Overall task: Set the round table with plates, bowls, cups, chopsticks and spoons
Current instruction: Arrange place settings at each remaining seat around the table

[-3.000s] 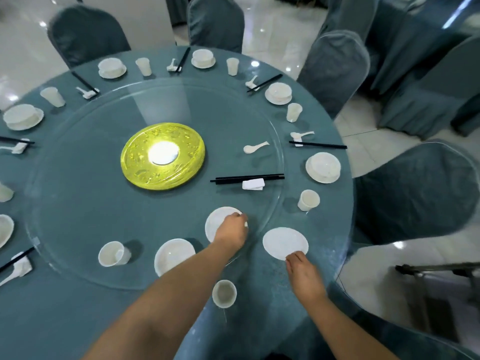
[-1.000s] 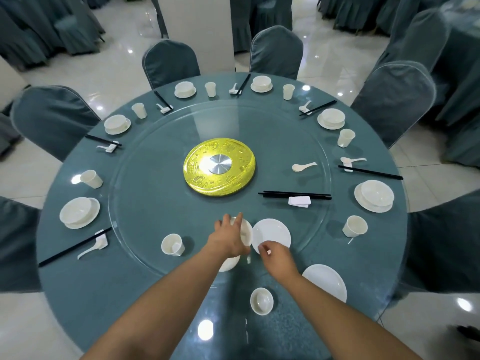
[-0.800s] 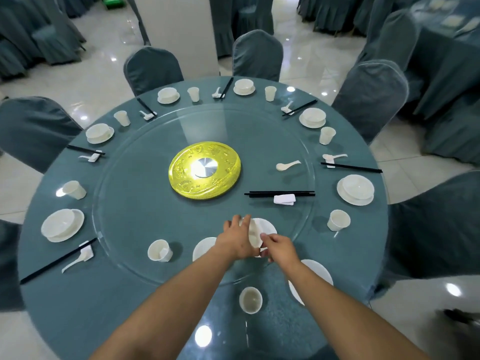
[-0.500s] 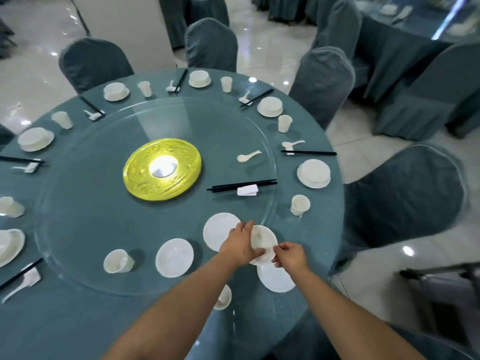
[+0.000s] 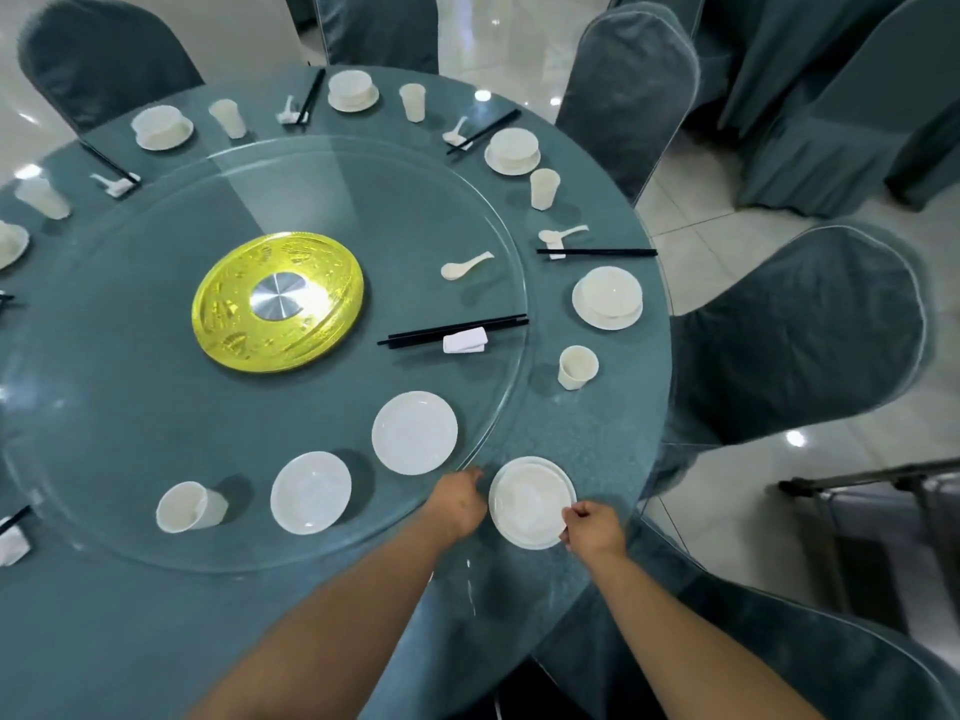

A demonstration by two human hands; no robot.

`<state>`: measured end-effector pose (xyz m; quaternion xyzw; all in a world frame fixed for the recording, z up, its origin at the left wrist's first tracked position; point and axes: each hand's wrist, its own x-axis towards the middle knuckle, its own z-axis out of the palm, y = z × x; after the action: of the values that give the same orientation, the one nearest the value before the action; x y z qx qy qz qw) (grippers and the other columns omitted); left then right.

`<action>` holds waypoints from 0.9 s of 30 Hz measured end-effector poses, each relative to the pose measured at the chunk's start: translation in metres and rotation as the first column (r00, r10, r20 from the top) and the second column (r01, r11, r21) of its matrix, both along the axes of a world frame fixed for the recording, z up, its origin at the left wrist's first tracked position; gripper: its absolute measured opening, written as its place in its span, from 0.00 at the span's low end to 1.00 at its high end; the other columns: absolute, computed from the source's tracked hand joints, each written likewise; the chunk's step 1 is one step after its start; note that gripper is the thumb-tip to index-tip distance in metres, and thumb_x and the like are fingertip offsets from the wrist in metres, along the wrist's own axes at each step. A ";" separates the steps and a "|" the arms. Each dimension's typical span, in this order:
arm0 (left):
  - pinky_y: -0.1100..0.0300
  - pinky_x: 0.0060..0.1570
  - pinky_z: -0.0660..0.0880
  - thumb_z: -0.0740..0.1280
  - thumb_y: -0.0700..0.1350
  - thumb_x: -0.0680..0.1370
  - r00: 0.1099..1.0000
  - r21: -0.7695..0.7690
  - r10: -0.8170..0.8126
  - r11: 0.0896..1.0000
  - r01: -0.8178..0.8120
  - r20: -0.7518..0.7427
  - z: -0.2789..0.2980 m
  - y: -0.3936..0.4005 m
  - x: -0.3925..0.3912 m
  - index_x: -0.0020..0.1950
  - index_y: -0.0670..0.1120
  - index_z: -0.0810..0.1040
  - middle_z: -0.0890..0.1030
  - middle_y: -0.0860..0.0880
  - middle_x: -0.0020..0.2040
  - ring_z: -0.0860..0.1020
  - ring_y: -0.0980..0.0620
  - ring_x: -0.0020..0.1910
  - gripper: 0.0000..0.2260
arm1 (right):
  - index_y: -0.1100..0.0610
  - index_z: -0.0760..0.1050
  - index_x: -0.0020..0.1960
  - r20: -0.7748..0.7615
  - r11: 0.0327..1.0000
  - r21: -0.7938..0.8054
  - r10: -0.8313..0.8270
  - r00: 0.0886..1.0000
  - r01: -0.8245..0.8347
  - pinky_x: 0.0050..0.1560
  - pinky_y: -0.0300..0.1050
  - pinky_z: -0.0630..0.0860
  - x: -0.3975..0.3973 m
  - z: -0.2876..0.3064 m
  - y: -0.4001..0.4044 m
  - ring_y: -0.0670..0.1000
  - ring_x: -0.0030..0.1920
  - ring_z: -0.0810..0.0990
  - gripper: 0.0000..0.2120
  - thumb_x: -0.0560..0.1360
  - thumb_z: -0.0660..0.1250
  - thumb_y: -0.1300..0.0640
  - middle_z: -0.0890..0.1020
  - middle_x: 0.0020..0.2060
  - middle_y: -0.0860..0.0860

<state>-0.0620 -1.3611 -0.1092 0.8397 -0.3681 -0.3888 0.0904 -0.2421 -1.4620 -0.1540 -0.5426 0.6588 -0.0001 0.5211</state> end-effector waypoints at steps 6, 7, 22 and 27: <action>0.55 0.63 0.71 0.58 0.35 0.75 0.987 0.046 -0.113 0.993 0.108 0.116 -0.006 0.002 0.004 0.62 0.41 0.77 0.77 0.43 0.62 0.76 0.44 0.61 0.17 | 0.64 0.80 0.46 0.002 0.999 -0.029 -0.015 1.000 0.015 0.46 0.55 0.80 -0.005 -0.005 -0.001 0.56 0.32 0.77 0.06 0.77 0.65 0.63 0.81 0.34 0.59; 0.56 0.63 0.70 0.58 0.35 0.75 0.982 0.050 -0.129 0.991 0.123 0.137 -0.008 0.004 0.005 0.61 0.40 0.77 0.76 0.44 0.62 0.75 0.45 0.62 0.17 | 0.64 0.80 0.46 0.005 1.000 -0.024 -0.014 1.000 0.015 0.46 0.55 0.80 -0.005 -0.004 -0.001 0.55 0.32 0.77 0.06 0.78 0.65 0.63 0.81 0.34 0.59; 0.54 0.64 0.70 0.54 0.37 0.80 0.923 0.312 -0.320 0.918 0.246 0.215 -0.010 0.011 0.014 0.67 0.38 0.72 0.73 0.40 0.67 0.74 0.43 0.65 0.17 | 0.62 0.80 0.48 -0.160 0.964 -0.243 0.074 0.984 -0.111 0.44 0.41 0.69 -0.009 0.012 -0.007 0.54 0.42 0.77 0.09 0.79 0.63 0.59 0.84 0.45 0.57; 0.55 0.59 0.72 0.56 0.36 0.80 0.915 0.372 -0.350 0.891 0.260 0.199 0.006 0.026 0.022 0.62 0.39 0.76 0.78 0.42 0.62 0.77 0.42 0.60 0.14 | 0.63 0.79 0.50 -0.154 0.939 -0.263 0.185 0.971 -0.220 0.47 0.46 0.74 0.004 0.023 -0.003 0.58 0.46 0.81 0.09 0.79 0.63 0.59 0.84 0.46 0.57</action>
<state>-0.0402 -1.3352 -0.1028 0.8175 -0.4329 -0.3414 -0.1668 -0.2384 -1.4648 -0.1314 -0.6744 0.6245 -0.0046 0.3939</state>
